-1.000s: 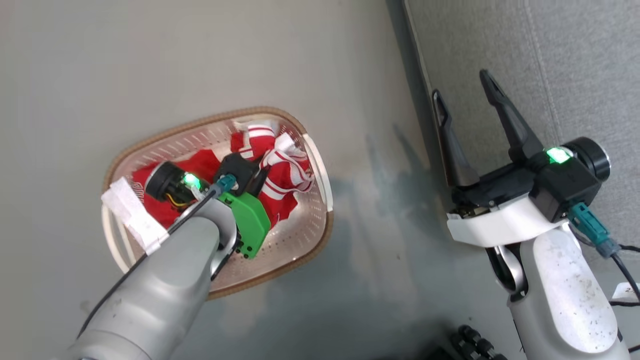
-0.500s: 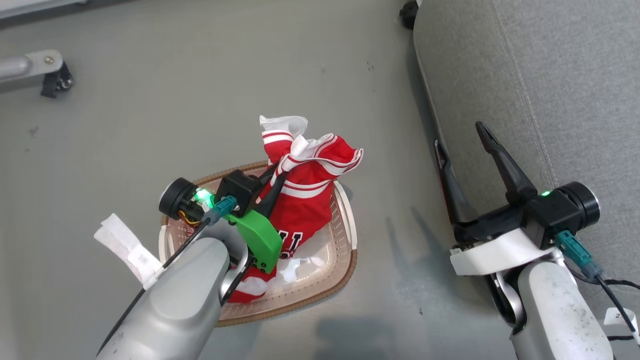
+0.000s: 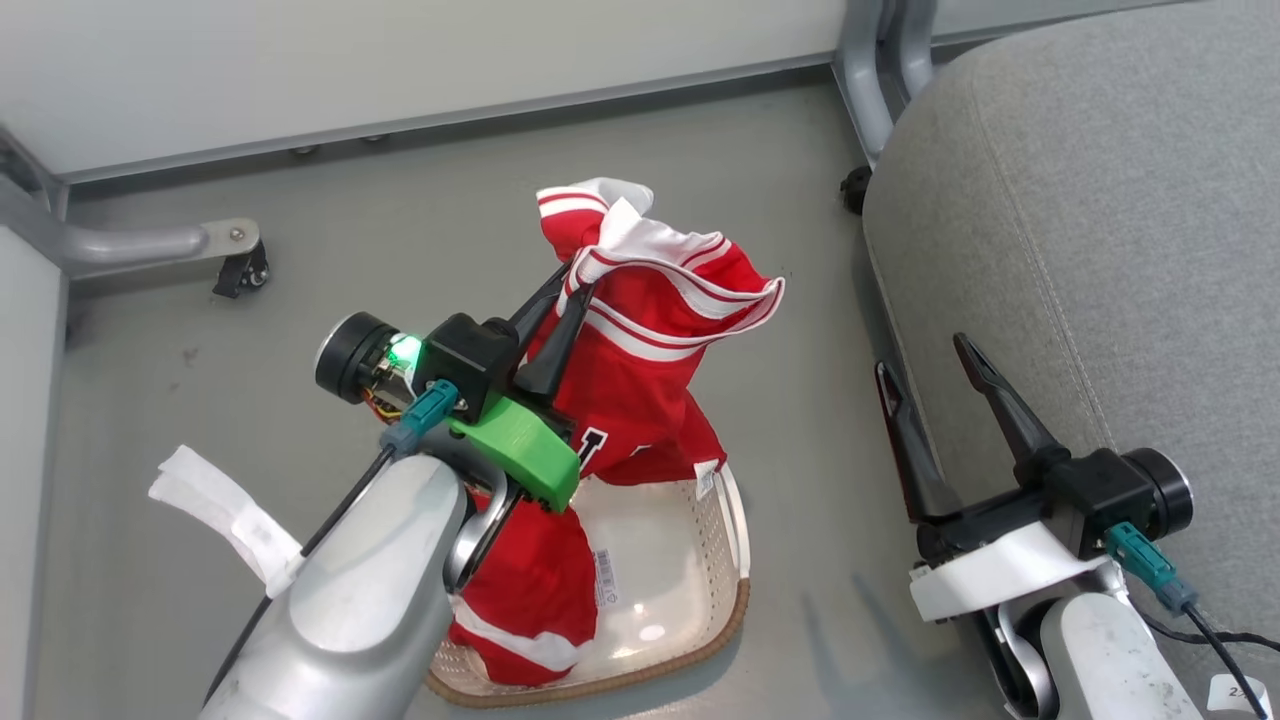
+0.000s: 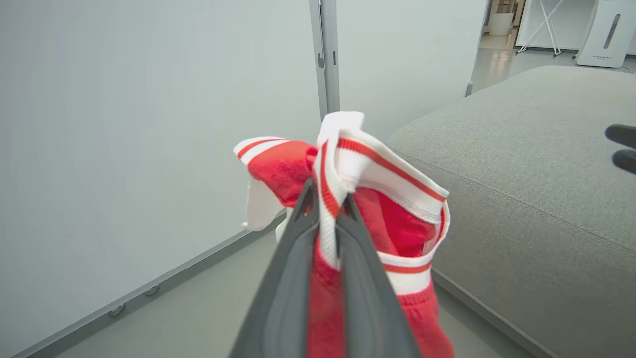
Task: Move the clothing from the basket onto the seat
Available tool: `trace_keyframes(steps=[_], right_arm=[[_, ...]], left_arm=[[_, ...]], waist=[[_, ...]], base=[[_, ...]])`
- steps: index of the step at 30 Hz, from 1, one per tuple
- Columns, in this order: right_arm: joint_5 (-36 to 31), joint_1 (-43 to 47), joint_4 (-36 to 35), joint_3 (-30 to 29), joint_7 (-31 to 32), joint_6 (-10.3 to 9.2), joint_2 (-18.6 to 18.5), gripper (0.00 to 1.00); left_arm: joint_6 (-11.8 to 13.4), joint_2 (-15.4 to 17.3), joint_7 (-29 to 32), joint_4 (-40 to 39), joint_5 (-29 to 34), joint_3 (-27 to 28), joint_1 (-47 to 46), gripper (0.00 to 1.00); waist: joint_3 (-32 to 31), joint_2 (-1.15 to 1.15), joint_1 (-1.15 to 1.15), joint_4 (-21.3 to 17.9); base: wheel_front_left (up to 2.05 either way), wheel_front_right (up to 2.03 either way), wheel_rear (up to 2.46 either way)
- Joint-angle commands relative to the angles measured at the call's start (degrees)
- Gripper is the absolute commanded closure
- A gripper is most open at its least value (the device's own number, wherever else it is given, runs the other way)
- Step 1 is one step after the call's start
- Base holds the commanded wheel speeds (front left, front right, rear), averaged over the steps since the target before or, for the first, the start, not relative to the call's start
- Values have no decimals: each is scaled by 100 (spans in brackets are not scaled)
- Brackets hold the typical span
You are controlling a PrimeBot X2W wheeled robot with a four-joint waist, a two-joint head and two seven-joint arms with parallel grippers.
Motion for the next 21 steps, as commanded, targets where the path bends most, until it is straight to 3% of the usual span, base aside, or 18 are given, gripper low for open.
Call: trace_keyframes(steps=[1, 21], right_arm=[[46, 103, 9, -2, -17, -6, -21, 0], [408, 407, -40, 395, -17, -6, -20, 0]], left_arm=[[16, -9, -3, -103, 43, 39, -30, 100], [147, -62, 169, -1065, 22, 79, -436, 100]], waist=[[-231, 44, 0, 156], [-565, 44, 0, 241]], base=[[0, 0, 0], [0, 0, 0]])
